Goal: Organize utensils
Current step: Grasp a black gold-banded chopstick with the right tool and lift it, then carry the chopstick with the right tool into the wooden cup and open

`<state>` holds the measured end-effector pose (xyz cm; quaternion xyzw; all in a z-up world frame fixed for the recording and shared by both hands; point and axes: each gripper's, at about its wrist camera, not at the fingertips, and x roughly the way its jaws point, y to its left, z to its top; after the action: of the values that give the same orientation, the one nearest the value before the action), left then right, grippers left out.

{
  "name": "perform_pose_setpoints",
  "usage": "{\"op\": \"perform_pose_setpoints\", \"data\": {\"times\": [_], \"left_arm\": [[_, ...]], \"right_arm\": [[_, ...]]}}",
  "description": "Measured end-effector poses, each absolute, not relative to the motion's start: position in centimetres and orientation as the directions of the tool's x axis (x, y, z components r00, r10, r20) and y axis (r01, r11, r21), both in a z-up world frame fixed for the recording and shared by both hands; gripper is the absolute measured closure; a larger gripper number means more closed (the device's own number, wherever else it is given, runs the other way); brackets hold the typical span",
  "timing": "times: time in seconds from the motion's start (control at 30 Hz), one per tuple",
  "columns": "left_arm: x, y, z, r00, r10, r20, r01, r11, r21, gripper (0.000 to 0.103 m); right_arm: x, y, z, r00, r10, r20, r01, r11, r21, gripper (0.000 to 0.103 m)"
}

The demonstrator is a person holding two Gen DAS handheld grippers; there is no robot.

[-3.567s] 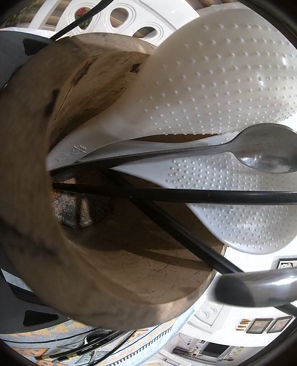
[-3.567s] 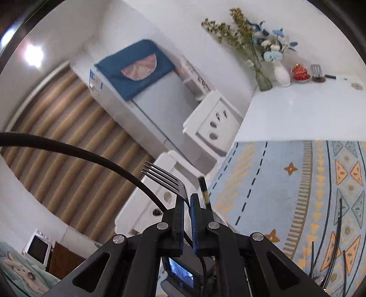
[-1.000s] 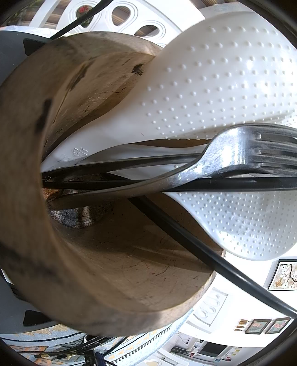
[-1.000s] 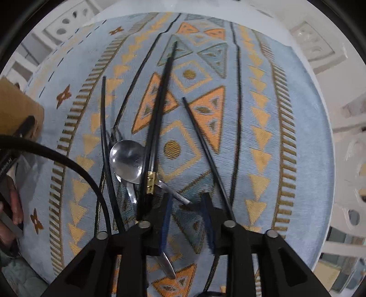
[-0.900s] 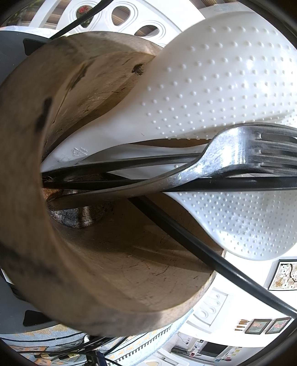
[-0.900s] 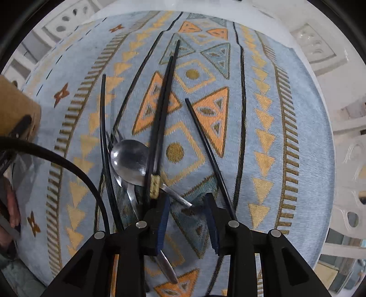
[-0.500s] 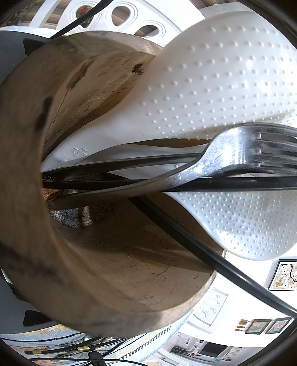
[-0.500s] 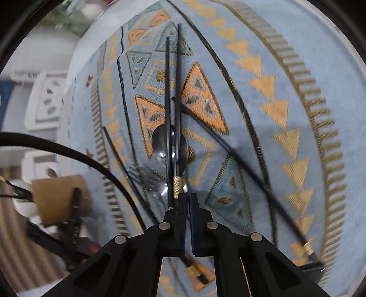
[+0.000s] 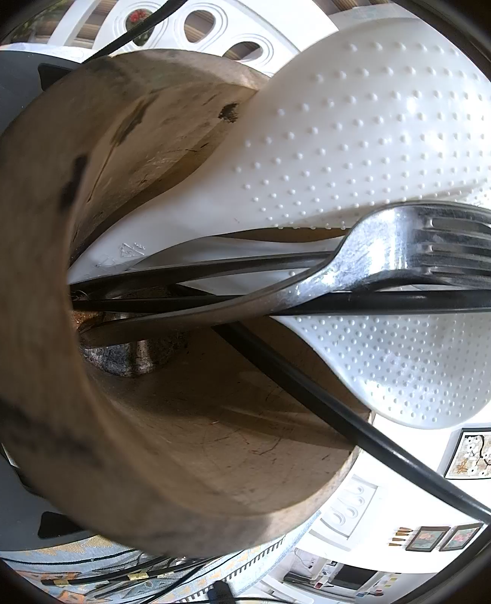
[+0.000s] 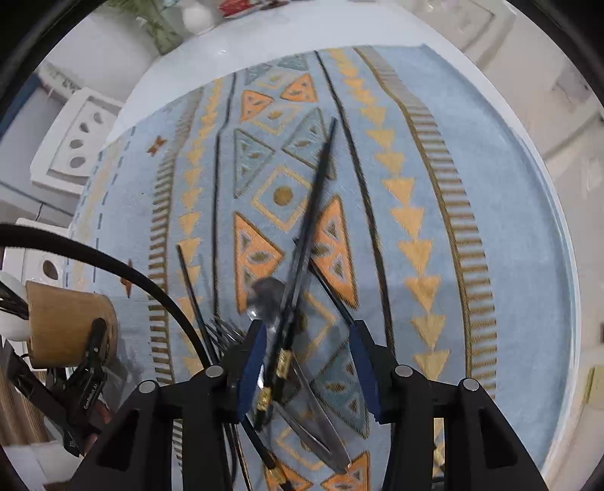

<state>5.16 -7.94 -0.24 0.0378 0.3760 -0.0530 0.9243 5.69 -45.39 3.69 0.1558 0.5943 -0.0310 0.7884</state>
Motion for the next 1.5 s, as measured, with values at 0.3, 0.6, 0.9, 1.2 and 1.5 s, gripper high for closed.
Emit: {"op": "perform_pose_setpoints", "data": {"times": [0.3, 0.6, 0.9, 1.2, 1.5], "left_arm": [[5.1, -8.0, -0.2, 0.712, -0.070, -0.699, 0.127, 0.992, 0.030, 0.006], [5.2, -8.0, -0.2, 0.712, -0.070, -0.699, 0.127, 0.991, 0.030, 0.006], [5.3, -8.0, -0.3, 0.708, -0.066, -0.703, 0.127, 0.991, 0.034, 0.006], [5.4, -7.9, -0.5, 0.706, -0.066, -0.705, 0.127, 0.991, 0.035, 0.006], [5.4, -7.9, -0.5, 0.706, -0.066, -0.705, 0.127, 0.991, 0.035, 0.006]], "right_arm": [[11.3, -48.1, 1.9, 0.293, 0.114, -0.949, 0.367, 0.903, 0.221, 0.088], [13.0, -47.9, 0.5, 0.223, 0.047, -0.974, 0.359, 0.925, 0.127, 0.089], [11.9, -49.4, 2.0, 0.333, 0.167, -0.928, 0.387, 0.873, 0.297, 0.089], [13.6, -47.3, 0.4, 0.262, 0.150, -0.953, 0.311, 0.922, 0.231, 0.089], [14.7, -46.1, -0.4, 0.177, 0.040, -0.983, 0.256, 0.963, 0.086, 0.089]]}}
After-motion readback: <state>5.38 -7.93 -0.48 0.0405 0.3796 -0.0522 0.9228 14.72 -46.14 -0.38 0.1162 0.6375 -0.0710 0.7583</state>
